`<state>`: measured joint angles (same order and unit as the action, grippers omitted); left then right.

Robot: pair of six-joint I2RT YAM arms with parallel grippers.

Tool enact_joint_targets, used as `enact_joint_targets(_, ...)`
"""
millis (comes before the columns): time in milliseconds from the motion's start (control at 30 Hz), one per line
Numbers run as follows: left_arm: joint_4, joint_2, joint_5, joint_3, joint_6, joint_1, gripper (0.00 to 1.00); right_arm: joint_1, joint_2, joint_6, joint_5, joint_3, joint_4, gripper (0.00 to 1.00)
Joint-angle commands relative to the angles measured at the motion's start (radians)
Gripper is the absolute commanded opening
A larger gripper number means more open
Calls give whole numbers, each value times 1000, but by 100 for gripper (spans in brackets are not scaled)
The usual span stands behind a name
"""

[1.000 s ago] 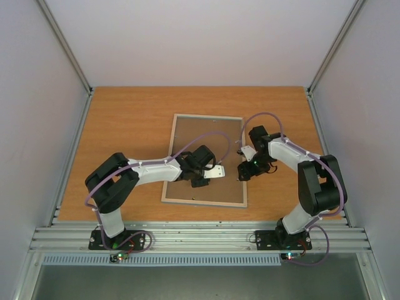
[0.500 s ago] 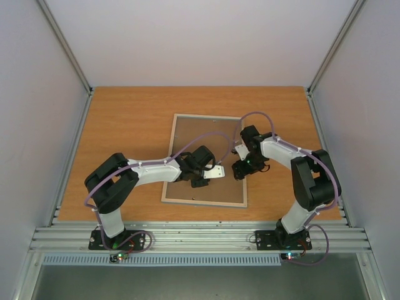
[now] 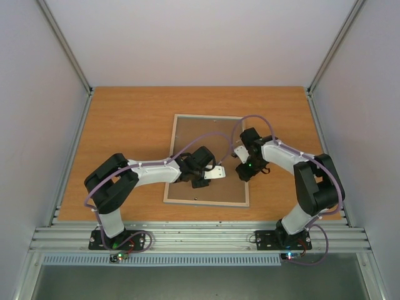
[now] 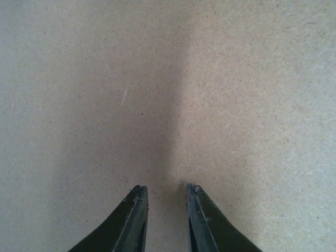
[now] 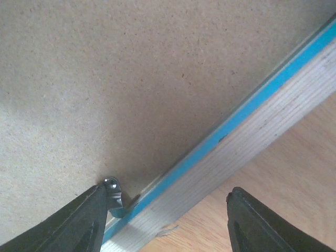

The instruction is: Put the photo into the frame

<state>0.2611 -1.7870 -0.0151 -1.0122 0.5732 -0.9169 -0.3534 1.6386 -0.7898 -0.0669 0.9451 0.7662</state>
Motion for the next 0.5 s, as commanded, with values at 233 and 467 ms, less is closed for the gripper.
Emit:
enact_joint_targets(233, 32, 0, -8, 30, 17, -4, 21, 5, -31, -101, 173, -22, -9, 40)
enact_joint_targets(467, 29, 1, -21, 30, 15, -3, 21, 24, -51, -33, -7, 80, 91, 45)
